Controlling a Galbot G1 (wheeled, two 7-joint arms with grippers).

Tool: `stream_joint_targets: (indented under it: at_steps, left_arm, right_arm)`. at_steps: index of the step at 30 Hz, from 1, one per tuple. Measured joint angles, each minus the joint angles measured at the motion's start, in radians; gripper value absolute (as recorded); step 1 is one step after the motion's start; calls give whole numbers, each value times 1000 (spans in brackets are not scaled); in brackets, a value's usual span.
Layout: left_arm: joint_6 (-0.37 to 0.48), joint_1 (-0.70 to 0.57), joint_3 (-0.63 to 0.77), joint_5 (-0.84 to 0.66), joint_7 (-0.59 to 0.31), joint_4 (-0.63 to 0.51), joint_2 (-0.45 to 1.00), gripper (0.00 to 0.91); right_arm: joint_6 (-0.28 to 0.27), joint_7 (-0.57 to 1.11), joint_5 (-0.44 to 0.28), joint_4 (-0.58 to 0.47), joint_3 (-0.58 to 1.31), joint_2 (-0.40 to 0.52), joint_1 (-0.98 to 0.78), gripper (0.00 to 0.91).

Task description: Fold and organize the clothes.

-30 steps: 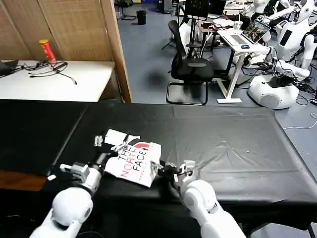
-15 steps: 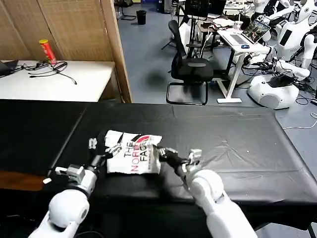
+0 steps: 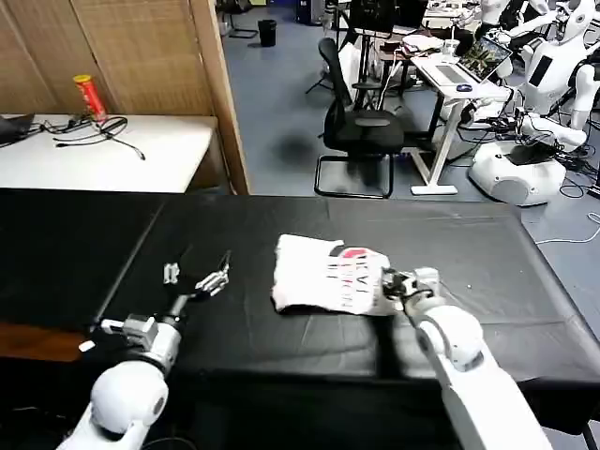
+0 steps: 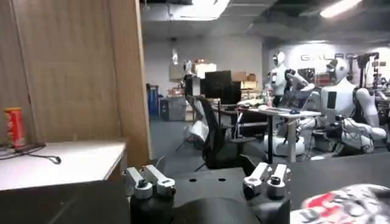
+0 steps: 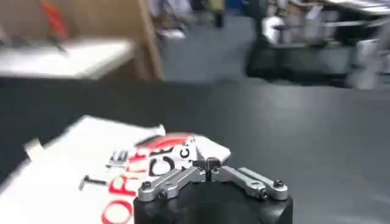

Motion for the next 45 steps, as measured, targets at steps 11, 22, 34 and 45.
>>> stream_joint_targets:
  at_steps: [11,22,34,45]
  left_arm:
    - [-12,2,29,21,0,19,-22,878]
    - [-40,15,50,34,-22,49,-25,878]
    - [-81,94,72,15,-61,54,6,878]
    - [-35,285,35,0,-143,-90,16,878]
  right_arm:
    - [26,-81,-71,21,91,-111,-64,878]
    - [228,-111,20,59,139,-208,-106,878]
    - [589,-62,-53,193,208,-131,-393,878]
    - [724,72,-165,344,204,-40,-713,878]
